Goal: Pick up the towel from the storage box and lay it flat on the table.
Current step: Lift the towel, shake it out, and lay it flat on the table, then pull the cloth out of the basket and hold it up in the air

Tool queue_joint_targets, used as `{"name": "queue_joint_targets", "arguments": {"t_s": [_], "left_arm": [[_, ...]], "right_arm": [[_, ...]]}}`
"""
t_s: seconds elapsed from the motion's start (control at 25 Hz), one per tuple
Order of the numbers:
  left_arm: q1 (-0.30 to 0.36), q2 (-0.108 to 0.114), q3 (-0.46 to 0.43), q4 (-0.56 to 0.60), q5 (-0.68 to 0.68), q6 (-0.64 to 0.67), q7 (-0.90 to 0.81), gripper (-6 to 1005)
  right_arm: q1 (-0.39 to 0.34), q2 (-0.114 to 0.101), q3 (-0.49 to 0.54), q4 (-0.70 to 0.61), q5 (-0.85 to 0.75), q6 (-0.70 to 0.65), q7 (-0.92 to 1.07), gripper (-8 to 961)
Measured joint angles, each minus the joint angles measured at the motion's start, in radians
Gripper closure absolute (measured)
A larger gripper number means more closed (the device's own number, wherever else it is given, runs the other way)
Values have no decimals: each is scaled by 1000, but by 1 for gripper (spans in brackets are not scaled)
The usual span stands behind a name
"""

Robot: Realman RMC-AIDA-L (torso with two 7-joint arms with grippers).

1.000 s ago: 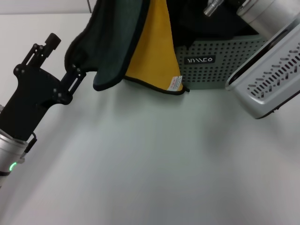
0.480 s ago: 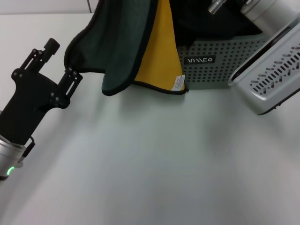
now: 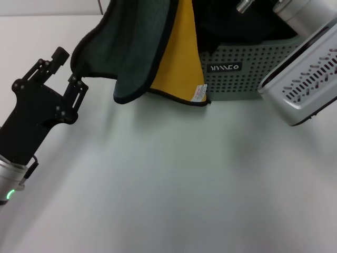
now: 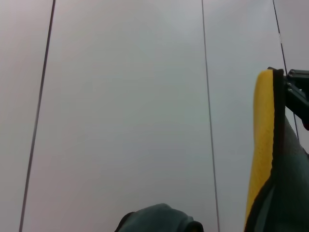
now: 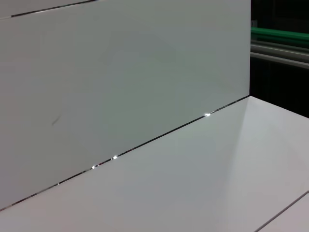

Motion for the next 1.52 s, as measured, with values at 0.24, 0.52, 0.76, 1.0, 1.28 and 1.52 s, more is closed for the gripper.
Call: {"name": "queue_joint_targets", "arguments": {"t_s": [0.24, 0.52, 0.76, 1.0, 1.28, 1.52], "left_arm": [[1, -1, 1, 4, 4, 3, 2, 649], [12, -4, -4, 4, -4, 19, -1, 760], [33, -2, -2, 4, -5, 78, -23, 922], [44, 36, 1, 9, 22, 204, -175, 989], [23, 103, 3, 39, 125, 289, -396, 989], [67, 101, 1, 160, 182, 293, -409, 989]], "right_arm": [[-2, 1, 1, 1, 0, 0, 3, 933], [-14, 2, 0, 1, 2, 0, 5, 933], [-27, 3, -16, 1, 6, 1, 13, 932], [-58, -3, -97, -67, 0, 176, 131, 932], [-149, -39, -207, -326, 1, 589, 259, 931], [-196, -73, -315, -505, 13, 803, 276, 930]]}}
